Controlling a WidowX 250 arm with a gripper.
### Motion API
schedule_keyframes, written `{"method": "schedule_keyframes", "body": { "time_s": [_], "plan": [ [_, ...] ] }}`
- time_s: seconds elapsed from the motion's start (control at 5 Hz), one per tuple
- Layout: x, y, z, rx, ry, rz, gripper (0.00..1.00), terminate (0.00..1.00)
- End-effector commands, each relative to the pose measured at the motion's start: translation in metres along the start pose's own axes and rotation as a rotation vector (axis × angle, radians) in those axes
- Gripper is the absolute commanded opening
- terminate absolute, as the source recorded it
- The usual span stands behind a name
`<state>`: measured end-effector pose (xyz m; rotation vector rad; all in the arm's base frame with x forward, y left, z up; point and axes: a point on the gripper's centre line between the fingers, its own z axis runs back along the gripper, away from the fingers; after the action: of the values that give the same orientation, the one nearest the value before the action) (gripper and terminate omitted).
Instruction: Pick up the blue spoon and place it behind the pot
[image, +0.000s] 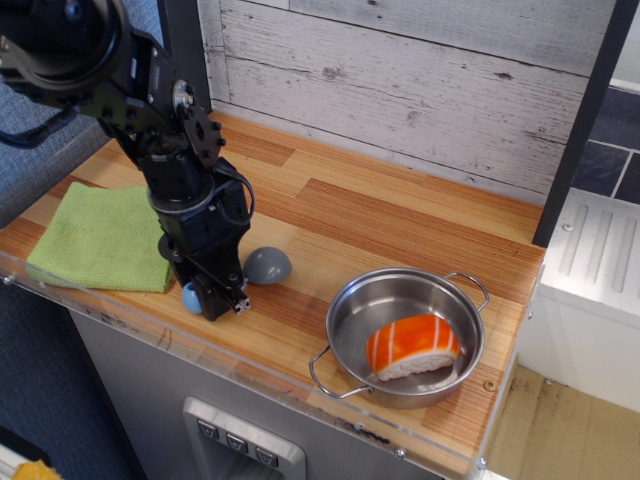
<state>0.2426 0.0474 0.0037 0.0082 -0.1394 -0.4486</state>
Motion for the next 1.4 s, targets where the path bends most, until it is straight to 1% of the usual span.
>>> {"method": "schedule_keyframes", "body": {
  "time_s": [0.0, 0.2, 0.4, 0.6, 0.8, 1.0, 1.2],
  "plan": [
    [-0.002, -0.002, 0.021, 0.04, -0.023, -0.033, 0.0, 0.0],
    [0.014, 0.001, 0.042, 0.076, -0.08, -0.022, 0.0, 0.0],
    [0.041, -0.002, 0.062, 0.091, -0.143, -0.026, 0.0, 0.0],
    [0.067, -0.008, 0.07, 0.074, -0.193, -0.026, 0.0, 0.0],
    [0.097, -0.015, 0.075, 0.064, -0.22, -0.057, 0.0, 0.0],
    [0.118, -0.022, 0.072, 0.057, -0.215, -0.088, 0.0, 0.0],
    [0.133, -0.033, 0.059, 0.045, -0.209, -0.132, 0.0, 0.0]
  ]
}}
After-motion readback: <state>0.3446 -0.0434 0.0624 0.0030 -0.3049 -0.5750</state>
